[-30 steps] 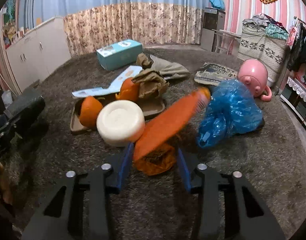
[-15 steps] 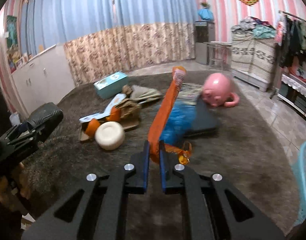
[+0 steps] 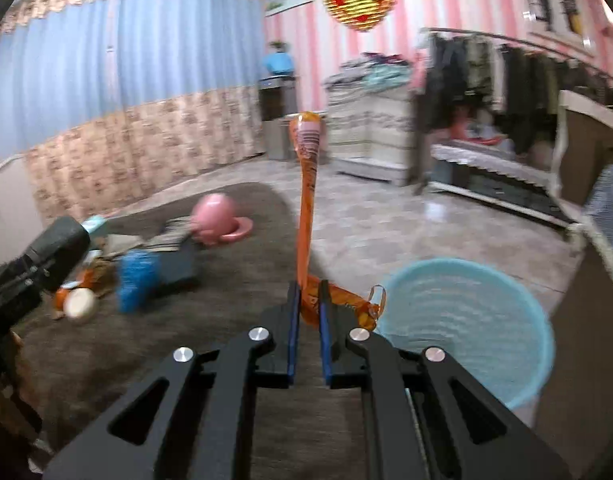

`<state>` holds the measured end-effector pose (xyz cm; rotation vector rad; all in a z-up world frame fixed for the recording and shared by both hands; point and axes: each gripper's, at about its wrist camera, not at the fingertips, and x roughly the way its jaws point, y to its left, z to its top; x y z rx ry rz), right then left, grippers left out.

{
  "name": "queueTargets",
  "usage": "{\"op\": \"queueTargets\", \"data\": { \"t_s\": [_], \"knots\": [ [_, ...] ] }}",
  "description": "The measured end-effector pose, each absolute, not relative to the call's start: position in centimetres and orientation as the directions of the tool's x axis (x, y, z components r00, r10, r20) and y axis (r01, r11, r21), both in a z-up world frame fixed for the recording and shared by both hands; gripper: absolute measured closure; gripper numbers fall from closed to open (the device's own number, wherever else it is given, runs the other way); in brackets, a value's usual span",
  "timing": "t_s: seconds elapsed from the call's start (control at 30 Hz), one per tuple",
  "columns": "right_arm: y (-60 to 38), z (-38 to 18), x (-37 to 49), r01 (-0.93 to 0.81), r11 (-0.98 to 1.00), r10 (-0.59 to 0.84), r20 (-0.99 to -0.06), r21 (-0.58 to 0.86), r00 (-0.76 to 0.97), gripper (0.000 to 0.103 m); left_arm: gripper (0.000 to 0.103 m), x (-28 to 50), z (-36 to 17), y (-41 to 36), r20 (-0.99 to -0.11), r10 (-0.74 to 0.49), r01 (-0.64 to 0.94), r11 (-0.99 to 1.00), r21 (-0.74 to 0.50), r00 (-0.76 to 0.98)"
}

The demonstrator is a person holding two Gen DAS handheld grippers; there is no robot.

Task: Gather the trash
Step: 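Carry the orange stick and black cup over the blue basket with both tools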

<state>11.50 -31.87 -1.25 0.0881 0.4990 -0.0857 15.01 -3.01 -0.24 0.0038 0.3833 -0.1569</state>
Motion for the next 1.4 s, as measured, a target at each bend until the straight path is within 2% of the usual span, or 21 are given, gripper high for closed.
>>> {"op": "queueTargets", "data": {
  "t_s": [0.23,0.5,0.7,0.93,1.27,1.33,1.4],
  "knots": [
    [-39.7,-1.8,9.7,0.27,0.961,-0.206,-0.484,0.065,0.85,0.093,0.029,16.6,-0.2,-12.7,-0.359,-0.307,0.318,0.947,-0.03,0.881],
    [-45.0,-3.5,9.5,0.365,0.928,-0.281,-0.502,0.076,0.818,0.093,0.029,19.0,-1.8,-22.3,-0.388,-0.442,0.459,0.887,-0.054,0.809],
    [-47.7,-5.3,10.2,0.407,0.91,-0.308,-0.53,0.078,0.79,0.093,0.029,20.7,-3.6,-28.0,-0.412,-0.471,0.514,0.858,-0.008,0.78],
    [-49.6,-6.8,11.5,0.432,0.896,-0.308,-0.559,0.1,0.77,0.094,0.029,23.0,-5.7,-32.8,-0.456,-0.525,0.582,0.813,-0.019,0.718],
    [-49.7,-8.2,12.4,0.435,0.892,-0.296,-0.572,0.12,0.765,0.094,0.029,25.9,-7.4,-35.7,-0.527,-0.558,0.629,0.775,-0.056,0.641],
    [-49.7,-8.4,12.5,0.435,0.893,-0.295,-0.574,0.119,0.764,0.094,0.026,26.0,-7.3,-35.6,-0.529,-0.564,0.633,0.772,-0.065,0.634],
    [-49.6,-8.6,12.7,0.433,0.894,-0.293,-0.577,0.119,0.762,0.094,0.016,25.8,-7.2,-35.4,-0.522,-0.548,0.618,0.785,-0.051,0.654]
  ]
}}
